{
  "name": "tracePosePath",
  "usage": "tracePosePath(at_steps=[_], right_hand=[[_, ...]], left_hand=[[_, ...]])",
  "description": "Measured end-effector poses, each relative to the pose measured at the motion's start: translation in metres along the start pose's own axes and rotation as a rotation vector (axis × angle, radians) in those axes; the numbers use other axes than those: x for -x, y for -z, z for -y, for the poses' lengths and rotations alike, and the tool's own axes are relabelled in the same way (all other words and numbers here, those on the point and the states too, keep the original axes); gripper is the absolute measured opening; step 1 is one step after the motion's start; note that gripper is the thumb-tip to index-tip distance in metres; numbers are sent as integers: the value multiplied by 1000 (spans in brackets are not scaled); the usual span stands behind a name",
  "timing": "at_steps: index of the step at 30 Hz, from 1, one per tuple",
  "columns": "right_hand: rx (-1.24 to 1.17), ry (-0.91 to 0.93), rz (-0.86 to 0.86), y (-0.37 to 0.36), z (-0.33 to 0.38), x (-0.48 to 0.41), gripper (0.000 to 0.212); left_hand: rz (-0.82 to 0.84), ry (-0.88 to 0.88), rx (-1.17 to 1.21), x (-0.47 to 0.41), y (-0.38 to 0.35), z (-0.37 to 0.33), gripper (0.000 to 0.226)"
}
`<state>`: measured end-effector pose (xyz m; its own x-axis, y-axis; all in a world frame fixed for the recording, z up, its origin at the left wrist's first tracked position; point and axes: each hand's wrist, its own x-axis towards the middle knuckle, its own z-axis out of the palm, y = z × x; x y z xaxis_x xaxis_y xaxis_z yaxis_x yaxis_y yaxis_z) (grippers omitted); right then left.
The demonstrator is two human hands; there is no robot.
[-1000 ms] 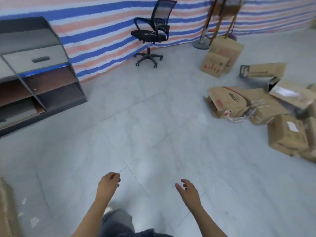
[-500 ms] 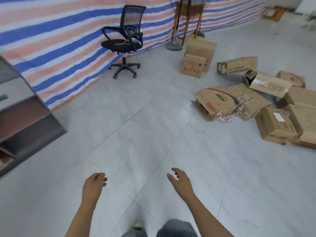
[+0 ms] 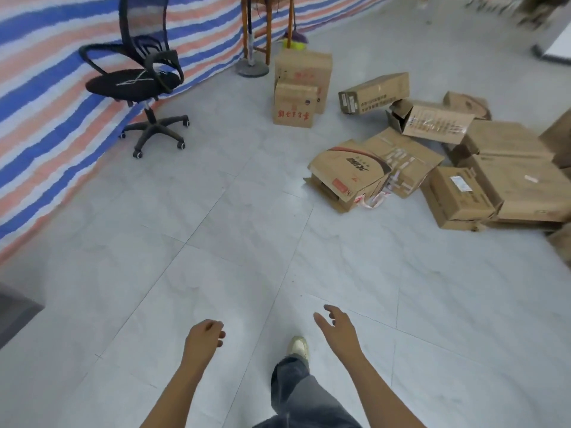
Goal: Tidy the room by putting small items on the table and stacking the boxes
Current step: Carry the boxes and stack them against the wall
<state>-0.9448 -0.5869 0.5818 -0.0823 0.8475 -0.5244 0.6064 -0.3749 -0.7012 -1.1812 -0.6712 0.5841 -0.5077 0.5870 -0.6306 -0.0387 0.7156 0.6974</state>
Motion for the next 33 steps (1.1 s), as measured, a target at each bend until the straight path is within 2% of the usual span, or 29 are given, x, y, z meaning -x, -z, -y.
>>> tracePosePath(at_steps=[5,9,13,16,19,25,27,30,33], right_hand=[[-127,76,-170,73,72,-98,44],[-134,37,-186,94,90,-145,43],[-102,-58,-133,86,83,-170,44],[-102,-112,-147,91,95,-202,45],[-139,-136,-224,98,115,-244,45],[-158,-155,-326,110,180,-308,45],[-152,-166,-349,112,194,-318,47],[-141,-254,-348,115,196,-321,62],[-152,-351,-387,121,179,-319,46]], left_hand=[[42,-157,-52,-65,-51,-120,14],[130,-251,-81,-95,-106,-195,15],[296,-205,-256,-113,-141,-207,24],[289,-99,-319,-157,-142,-221,24],[224,-78,-232,-212,-135,-262,18],[206,-186,-85,-301,-129,-368,17],[245,-209,-93,-316,-138,-389,16],[337,-177,-176,-327,-164,-398,17],[490,-130,-316,-324,-197,-390,22]])
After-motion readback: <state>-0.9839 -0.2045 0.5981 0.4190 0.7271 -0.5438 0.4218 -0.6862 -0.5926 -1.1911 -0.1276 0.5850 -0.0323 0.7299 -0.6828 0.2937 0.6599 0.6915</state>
